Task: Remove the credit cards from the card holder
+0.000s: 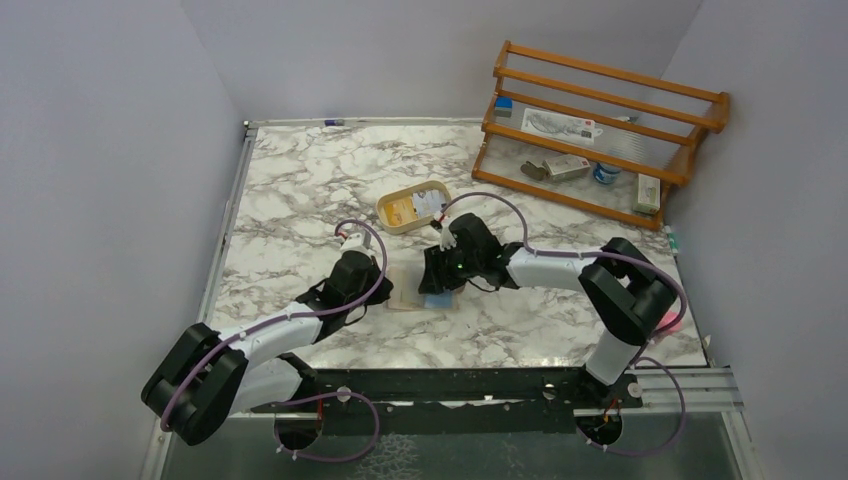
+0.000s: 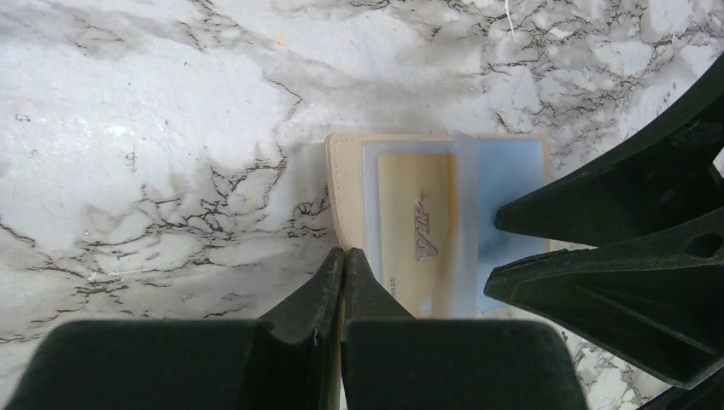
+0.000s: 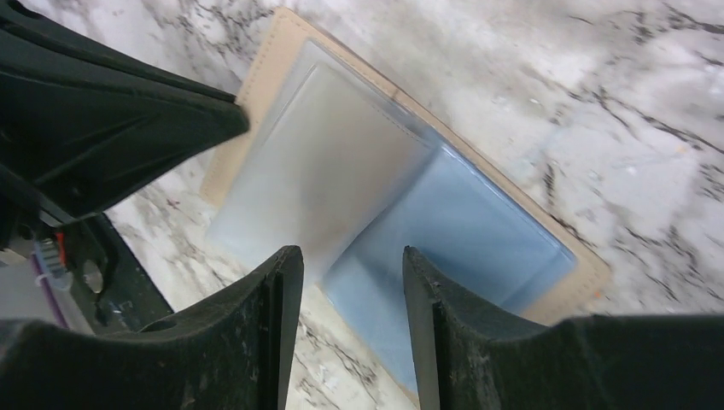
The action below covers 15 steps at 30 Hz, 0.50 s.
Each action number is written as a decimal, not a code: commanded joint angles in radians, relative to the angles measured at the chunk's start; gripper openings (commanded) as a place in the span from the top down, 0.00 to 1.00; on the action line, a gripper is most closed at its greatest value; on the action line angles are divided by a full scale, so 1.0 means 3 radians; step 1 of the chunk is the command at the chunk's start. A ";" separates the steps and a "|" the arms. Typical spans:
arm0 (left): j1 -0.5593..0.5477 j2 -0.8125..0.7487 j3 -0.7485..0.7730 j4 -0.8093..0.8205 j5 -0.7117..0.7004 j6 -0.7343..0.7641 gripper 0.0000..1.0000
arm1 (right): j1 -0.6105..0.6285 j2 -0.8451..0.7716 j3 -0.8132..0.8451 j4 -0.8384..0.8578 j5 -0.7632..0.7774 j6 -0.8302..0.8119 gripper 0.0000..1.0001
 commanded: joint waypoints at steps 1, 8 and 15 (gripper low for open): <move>0.0000 -0.0063 0.0004 0.0053 -0.0100 0.0023 1.00 | 0.0003 -0.0201 0.0019 -0.0524 0.0485 -0.0310 0.48; 0.0000 -0.0070 -0.0006 0.0055 -0.0093 0.0011 1.00 | 0.0011 -0.0380 0.0173 -0.0887 0.1127 -0.0389 0.45; 0.0000 -0.0028 -0.0016 0.0096 -0.0081 0.0007 1.00 | 0.0159 -0.0411 0.0492 -0.0881 0.1136 -0.0437 0.43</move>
